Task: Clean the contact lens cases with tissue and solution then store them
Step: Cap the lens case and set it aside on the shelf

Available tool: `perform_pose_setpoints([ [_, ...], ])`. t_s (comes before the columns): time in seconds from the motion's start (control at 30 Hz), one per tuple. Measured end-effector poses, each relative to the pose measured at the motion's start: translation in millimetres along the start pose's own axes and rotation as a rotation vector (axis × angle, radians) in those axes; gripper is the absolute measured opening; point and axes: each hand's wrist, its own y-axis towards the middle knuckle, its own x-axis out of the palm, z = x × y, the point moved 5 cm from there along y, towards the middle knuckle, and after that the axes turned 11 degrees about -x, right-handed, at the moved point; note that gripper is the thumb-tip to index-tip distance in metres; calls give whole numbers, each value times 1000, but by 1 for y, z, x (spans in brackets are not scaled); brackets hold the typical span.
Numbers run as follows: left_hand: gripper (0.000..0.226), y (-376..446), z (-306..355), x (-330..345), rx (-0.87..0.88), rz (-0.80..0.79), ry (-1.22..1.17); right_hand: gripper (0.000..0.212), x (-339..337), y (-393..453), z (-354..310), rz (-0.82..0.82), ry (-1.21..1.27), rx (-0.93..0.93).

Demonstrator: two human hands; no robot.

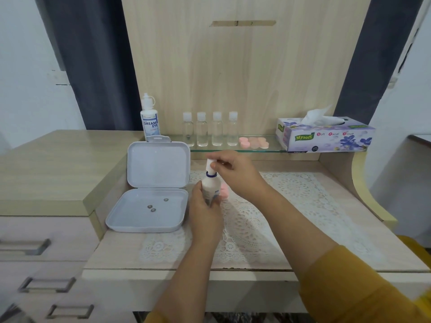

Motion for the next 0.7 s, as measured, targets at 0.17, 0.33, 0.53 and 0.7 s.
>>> perform_pose_setpoints([
  [0.17,37,0,1,-1,-1,8,-2,30,-1,2,3,-6,-30,-19],
  [0.33,37,0,0,-1,-3,10,11,30,0,4,6,-6,-6,0],
  [0.53,42,-1,1,0,11,5,0,31,0,4,8,-4,21,-31],
  [0.7,42,1,0,0,21,2,10,30,0,4,10,10,24,-57],
])
